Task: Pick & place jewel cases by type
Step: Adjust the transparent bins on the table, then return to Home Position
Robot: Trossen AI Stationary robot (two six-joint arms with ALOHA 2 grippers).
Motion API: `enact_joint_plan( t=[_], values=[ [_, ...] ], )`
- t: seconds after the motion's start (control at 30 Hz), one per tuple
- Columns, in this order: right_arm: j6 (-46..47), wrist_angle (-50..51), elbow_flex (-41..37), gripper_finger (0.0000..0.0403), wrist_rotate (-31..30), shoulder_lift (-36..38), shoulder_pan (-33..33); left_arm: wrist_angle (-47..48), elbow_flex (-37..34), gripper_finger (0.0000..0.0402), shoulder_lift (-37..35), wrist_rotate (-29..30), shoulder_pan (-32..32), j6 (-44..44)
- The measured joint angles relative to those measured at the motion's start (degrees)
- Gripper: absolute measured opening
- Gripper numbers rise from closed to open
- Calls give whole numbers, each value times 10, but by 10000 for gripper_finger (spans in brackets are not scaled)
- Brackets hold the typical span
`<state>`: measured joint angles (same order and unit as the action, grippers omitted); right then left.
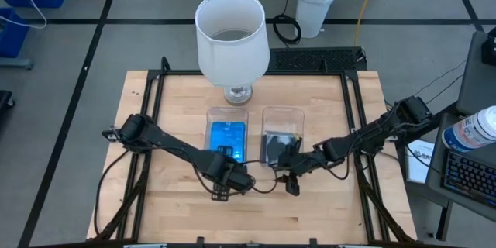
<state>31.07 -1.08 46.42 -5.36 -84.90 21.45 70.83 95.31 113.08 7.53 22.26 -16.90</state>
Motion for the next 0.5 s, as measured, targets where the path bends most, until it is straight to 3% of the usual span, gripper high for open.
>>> enact_joint_plan(
  t=[0.23, 0.37, 0.5],
  values=[
    [-24, 40, 51, 180, 51, 4, -8, 74, 115, 206, 0, 10, 7, 62],
    [-58, 82, 85, 162, 85, 32, -9, 102, 159, 143, -19, 63, 23, 96],
    [-94, 106, 96, 141, 50, 89, -9, 100, 166, 71, -65, 81, 30, 103]
  ],
)
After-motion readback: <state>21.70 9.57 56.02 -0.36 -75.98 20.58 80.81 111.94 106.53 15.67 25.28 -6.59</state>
